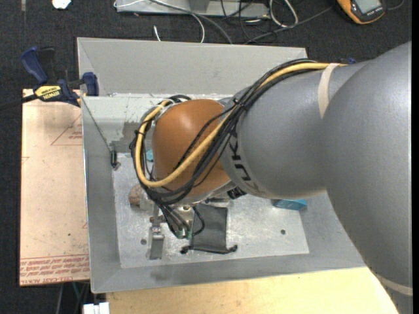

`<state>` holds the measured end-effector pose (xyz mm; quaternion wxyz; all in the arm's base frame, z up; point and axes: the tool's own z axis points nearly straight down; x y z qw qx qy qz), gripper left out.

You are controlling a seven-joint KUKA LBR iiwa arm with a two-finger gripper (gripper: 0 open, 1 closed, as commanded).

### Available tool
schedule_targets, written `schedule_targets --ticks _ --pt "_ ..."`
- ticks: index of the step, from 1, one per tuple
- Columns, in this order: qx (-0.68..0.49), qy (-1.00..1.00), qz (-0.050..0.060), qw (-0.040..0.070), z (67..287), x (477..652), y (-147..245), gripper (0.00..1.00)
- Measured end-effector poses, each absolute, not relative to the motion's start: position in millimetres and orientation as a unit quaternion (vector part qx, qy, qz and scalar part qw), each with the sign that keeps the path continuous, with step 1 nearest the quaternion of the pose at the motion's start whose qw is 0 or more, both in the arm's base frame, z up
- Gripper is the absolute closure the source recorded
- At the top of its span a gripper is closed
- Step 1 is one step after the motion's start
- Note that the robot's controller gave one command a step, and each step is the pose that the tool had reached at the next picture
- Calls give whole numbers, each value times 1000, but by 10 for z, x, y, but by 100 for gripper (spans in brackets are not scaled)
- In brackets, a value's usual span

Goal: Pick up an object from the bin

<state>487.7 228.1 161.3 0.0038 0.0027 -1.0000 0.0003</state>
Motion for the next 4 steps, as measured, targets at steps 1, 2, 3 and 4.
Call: schedule_targets --ticks 1,2,3,4 --pt "0 -1000 0 0 1656 4899 2267 0" --pt "13 -1000 -1 -1 897 5038 1759 0" --pt "38 -999 -4 -5 693 5332 1484 0" --pt "-56 -998 -3 -2 698 5395 1134 0"
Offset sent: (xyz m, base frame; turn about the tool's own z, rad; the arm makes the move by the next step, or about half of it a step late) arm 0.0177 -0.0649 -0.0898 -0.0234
